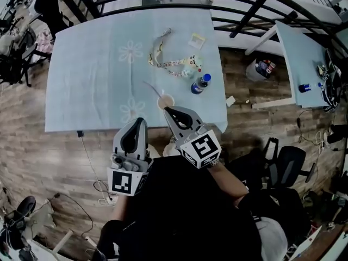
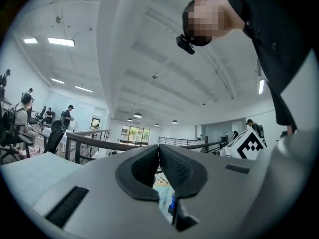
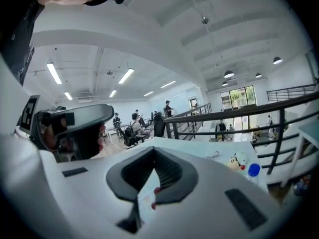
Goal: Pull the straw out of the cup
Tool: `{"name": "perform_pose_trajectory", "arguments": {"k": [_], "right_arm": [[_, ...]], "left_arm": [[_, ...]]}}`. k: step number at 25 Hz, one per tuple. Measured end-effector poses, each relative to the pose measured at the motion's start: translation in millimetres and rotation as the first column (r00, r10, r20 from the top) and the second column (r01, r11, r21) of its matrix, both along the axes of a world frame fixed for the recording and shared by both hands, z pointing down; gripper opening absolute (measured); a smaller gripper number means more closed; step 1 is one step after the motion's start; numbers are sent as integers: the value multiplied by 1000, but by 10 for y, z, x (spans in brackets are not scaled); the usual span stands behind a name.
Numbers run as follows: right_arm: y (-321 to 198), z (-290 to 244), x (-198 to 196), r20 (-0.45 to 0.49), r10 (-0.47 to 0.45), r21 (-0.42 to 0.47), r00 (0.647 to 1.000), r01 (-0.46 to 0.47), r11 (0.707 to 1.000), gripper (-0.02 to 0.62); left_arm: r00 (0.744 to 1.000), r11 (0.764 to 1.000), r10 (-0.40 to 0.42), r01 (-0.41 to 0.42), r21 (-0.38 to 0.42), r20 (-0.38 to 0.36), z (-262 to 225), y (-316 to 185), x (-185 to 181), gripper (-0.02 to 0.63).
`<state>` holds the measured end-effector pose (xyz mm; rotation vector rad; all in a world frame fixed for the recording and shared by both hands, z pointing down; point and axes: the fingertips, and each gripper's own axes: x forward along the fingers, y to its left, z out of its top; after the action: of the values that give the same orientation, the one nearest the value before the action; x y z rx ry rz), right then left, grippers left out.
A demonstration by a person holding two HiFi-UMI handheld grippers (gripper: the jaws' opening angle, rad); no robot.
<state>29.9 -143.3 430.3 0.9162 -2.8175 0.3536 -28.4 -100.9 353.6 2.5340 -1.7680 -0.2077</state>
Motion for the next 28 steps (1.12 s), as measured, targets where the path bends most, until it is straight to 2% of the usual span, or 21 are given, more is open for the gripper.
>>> {"name": "perform_pose_trajectory", "arguments": {"k": [7,18,22,28], "right_arm": [[-140,344,-26,-77,-47,-62,996,42,997,9],[-452,907,-250,-186,-76,-166,980,45,985,15],[-519,1148,-349,-224,-109,-231,969,56,971,83],[-670,1510,-452,-267,-119,-309,956,32,951,140]], "left_arm": [[999,999,-42,42,-15,-8,51,-3,33,14],[999,998,-10,7,-59,-48,227,-307,-85,14],[998,997,17,-21,-71,-59,275,-501,-130,14],[997,993,31,-38,-110,-70,432,-760,-300,14]]}}
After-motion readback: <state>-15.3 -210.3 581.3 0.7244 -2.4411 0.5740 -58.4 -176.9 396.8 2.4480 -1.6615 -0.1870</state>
